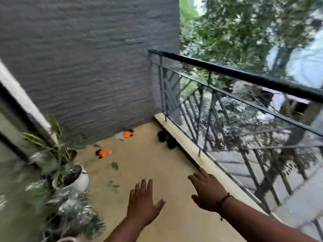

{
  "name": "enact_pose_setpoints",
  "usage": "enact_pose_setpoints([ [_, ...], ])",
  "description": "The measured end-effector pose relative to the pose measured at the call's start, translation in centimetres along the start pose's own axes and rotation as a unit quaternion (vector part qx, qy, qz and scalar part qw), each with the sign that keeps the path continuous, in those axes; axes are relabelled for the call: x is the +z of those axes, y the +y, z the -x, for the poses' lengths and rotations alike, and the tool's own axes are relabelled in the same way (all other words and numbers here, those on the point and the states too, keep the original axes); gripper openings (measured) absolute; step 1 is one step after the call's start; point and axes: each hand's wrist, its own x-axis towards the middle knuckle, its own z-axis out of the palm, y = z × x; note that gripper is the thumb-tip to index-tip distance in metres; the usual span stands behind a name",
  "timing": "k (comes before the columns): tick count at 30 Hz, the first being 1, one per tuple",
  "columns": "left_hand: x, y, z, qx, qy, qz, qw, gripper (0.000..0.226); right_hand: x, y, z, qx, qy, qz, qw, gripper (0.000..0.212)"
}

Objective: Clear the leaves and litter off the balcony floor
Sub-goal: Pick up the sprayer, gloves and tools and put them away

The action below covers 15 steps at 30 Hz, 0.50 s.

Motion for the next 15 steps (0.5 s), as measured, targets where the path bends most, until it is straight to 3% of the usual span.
enact_pose_setpoints([
  [6, -3.6, -1.0, -8.4, -0.058, 0.049, 0.035, 0.996, 0.088, -3.1, 1.1, -10.2, -0.064, 0.039, 0.021, 0.997, 0.063],
  [15, -7.7, -1.2, -16.2, -0.126, 0.061, 0.059, 0.988, 0.088, -6.5, 3.7, -22.0, -0.161, 0.002, 0.063, 0.985, 0.065],
])
